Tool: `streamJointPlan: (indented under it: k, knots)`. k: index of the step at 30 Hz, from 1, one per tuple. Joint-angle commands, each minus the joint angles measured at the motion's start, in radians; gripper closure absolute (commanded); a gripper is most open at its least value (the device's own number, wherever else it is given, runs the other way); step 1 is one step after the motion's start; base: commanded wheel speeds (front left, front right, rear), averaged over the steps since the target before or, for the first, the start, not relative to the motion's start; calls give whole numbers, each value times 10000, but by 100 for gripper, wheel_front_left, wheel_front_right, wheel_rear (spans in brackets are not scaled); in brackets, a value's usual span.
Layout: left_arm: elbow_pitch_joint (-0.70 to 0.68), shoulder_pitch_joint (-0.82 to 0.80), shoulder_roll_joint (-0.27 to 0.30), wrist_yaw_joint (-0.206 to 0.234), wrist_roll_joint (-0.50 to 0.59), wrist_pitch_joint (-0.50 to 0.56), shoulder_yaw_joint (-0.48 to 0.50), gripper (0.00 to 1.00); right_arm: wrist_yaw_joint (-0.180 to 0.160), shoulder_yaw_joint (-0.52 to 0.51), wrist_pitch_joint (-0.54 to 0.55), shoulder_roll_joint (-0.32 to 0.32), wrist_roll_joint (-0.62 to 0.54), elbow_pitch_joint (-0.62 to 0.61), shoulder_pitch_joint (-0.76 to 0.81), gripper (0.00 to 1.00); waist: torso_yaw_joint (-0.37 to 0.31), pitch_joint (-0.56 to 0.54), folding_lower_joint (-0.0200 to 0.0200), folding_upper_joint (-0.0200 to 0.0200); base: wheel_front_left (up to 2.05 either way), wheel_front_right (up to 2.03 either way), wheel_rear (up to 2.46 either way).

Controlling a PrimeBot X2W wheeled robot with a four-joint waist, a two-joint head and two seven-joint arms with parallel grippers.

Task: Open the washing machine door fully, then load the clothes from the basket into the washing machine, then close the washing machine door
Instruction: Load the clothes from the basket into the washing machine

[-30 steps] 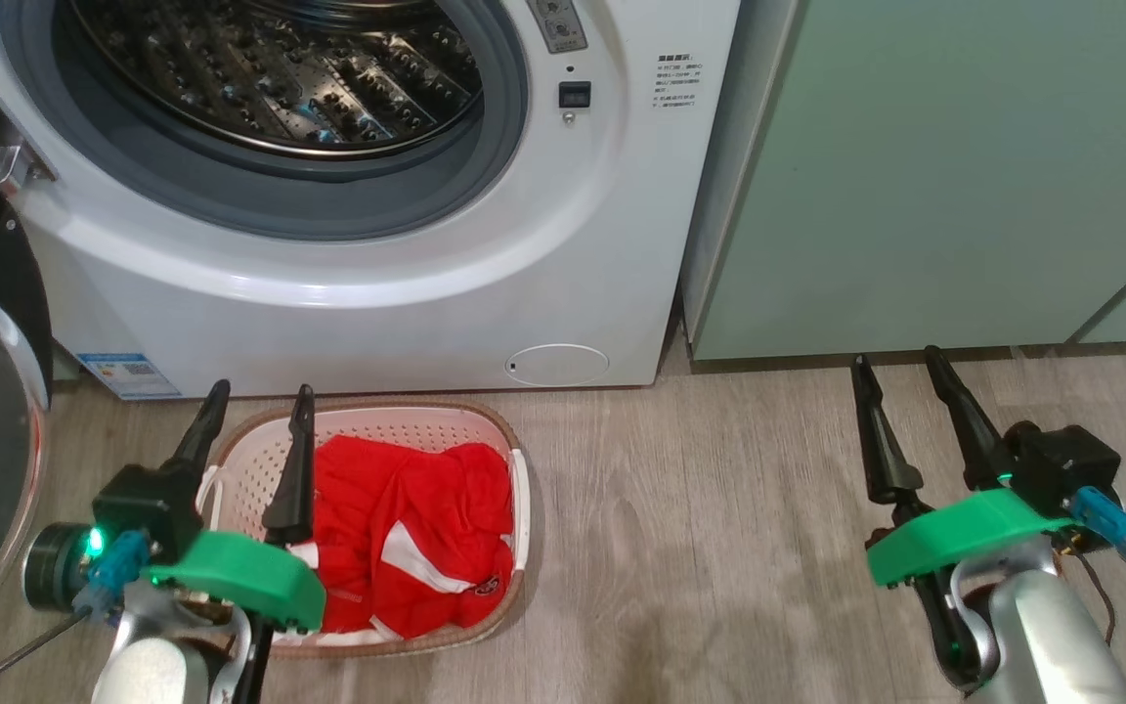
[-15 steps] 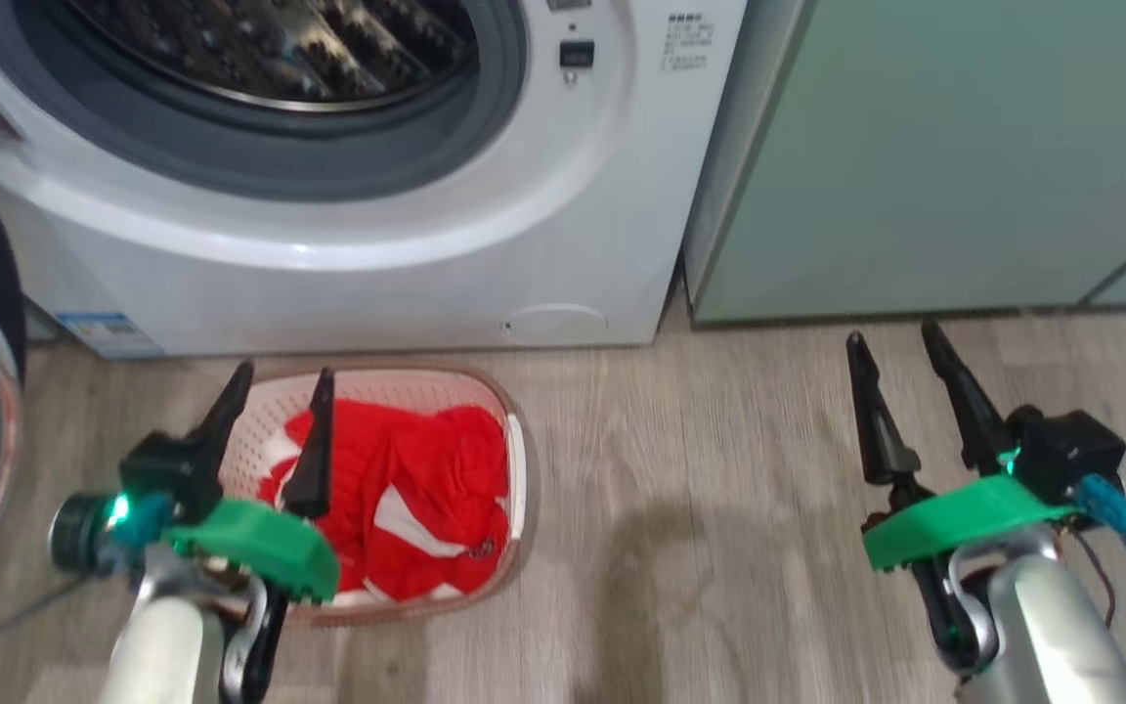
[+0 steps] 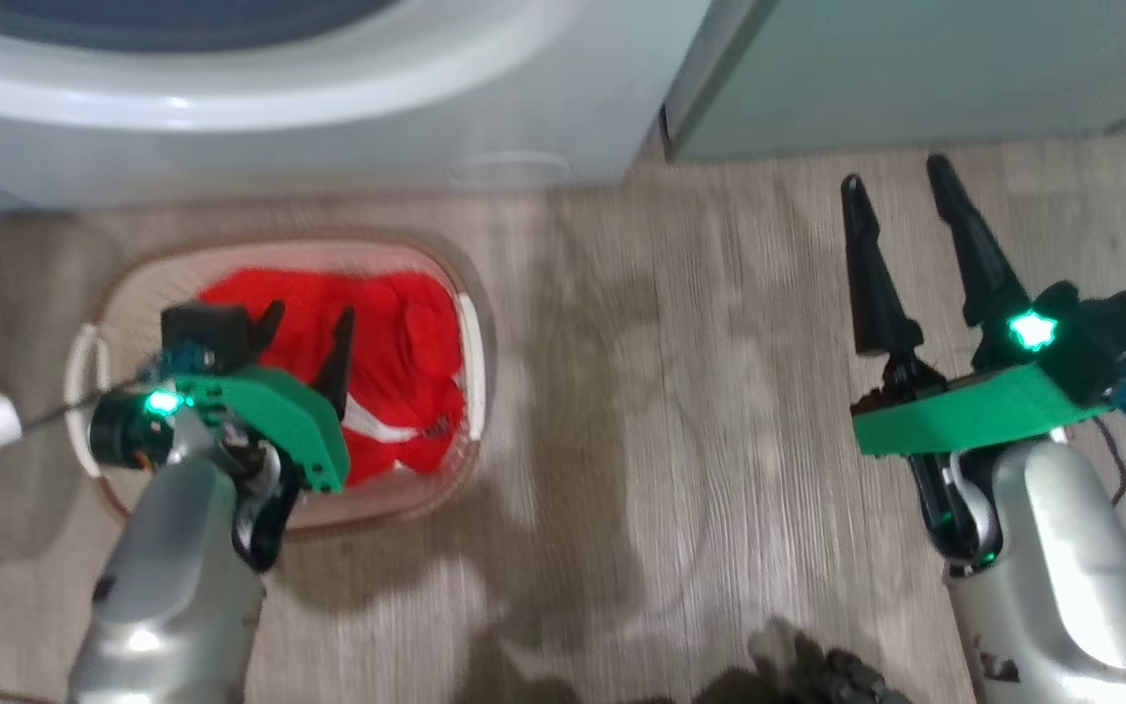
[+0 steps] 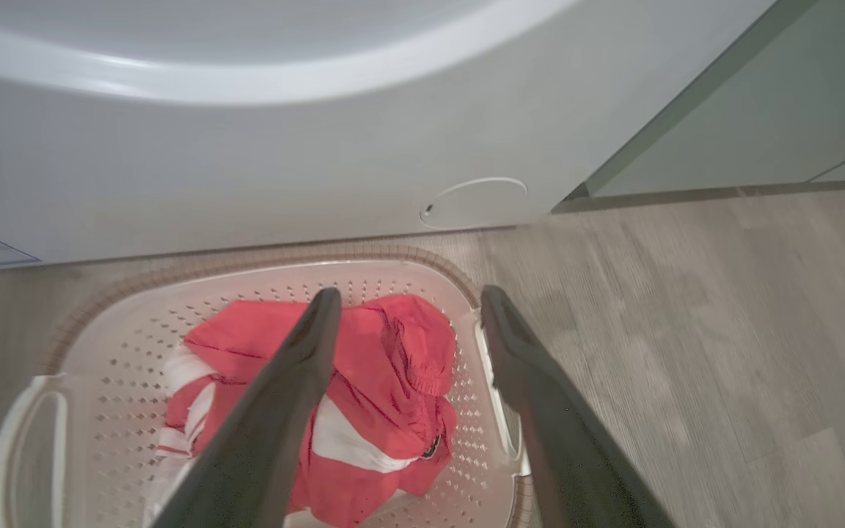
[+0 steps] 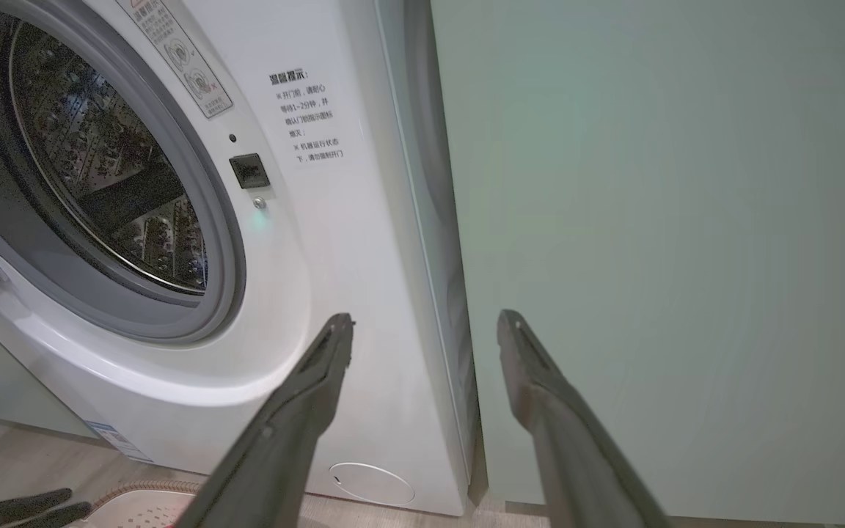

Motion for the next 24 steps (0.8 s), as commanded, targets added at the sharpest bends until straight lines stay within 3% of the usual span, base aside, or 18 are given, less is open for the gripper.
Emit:
streamJointPlan:
  k: [1,11,24]
  knots:
    - [-28,-297,253,-39,-75,37,240,0,0,252,-90,16,81,-421,-160,0,-341,954,-2,0,0,0,0]
    - [2675,-2316,1029,-265,-895,534,242,0,0,589,-91,16,608,-1450,-728,0,-1011,3189,-2,0,0,0,0]
    - [3968,-3650,2445,-293,-2374,1422,-290,0,0,1066,-91,16,1162,-1727,-1402,0,-1676,5071,-2,0,0,0,0]
